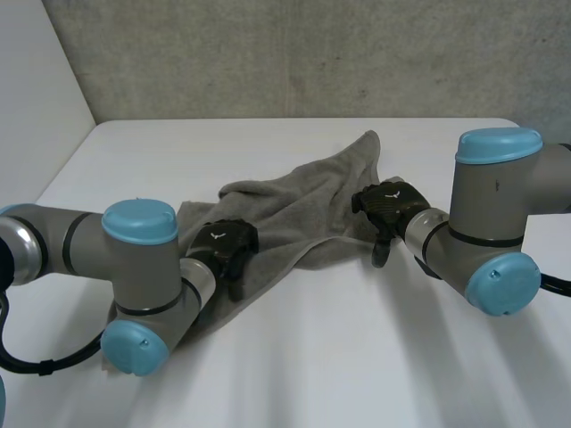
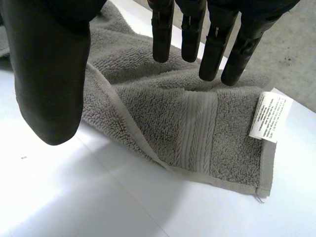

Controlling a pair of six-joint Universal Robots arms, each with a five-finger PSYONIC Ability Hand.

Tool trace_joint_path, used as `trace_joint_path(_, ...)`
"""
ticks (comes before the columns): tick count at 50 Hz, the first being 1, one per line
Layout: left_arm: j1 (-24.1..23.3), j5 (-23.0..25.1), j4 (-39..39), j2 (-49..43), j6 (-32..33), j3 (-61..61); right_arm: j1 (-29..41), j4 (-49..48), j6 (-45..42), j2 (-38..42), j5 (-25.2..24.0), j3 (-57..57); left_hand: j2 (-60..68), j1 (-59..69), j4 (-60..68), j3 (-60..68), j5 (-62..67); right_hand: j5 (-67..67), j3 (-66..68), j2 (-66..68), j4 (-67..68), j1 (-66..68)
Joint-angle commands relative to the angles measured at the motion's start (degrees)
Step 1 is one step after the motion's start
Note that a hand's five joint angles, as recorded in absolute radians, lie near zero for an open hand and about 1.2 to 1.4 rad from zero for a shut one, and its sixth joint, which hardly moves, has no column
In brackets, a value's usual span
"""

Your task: Fold the towel.

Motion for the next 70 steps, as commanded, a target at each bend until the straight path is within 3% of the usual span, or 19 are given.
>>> trace_joint_path(1, 0.12, 0.01, -0.01, 0.01, 0.68, -0.19, 0.0, -0.04, 0.0, 0.03, -0.01, 0.04, -1.36, -1.31, -1.59, -1.41, -0.01, -0.27, -1.42, -2.28, -0.9, -2.94)
trace_joint_path(16, 0.91, 0.01, -0.09, -0.08, 2.7, -0.98, 0.0, -0.04, -0.26, 0.03, -0.01, 0.31, 3.18, 3.23, 2.95, 3.13, 4.54, -0.44, -1.59, -2.45, -1.07, -3.11)
trace_joint_path(26, 1.0, 0.01, -0.18, 0.8, 2.7, -1.77, 0.09, 0.05, -1.32, -0.05, 0.17, 0.31, 31.4, 31.45, 31.17, 31.35, 32.76, -0.44, -1.59, -2.45, -1.07, -3.11)
trace_joint_path(31, 1.0, 0.01, -0.09, 1.41, 2.7, -2.03, 0.09, 0.05, -1.32, -0.05, 0.16, 0.31, 39.32, 39.38, 39.09, 39.27, 40.68, -0.44, -1.59, -2.45, -1.07, -3.11)
trace_joint_path(51, 3.2, 2.12, 0.08, 11.61, 2.61, -7.13, 0.17, -3.9, -1.05, 2.32, -0.1, -0.93, 42.04, 42.09, 41.81, 41.99, 43.39, 3.09, 1.95, 1.09, 2.46, 0.42)
trace_joint_path(59, 4.6, 5.98, 0.17, 16.27, 2.61, -9.77, 0.26, -2.85, -0.79, 5.66, -5.27, -2.86, 41.53, 41.59, 41.3, 41.48, 42.89, 14.84, 13.7, 12.84, 14.21, 12.17)
trace_joint_path(70, 5.83, 6.16, 0.17, 18.37, 2.44, -10.91, 0.0, 3.13, -0.61, 1.44, -7.74, -0.05, 39.85, 39.9, 39.62, 39.8, 41.21, 14.7, 13.55, 12.69, 14.07, 12.03)
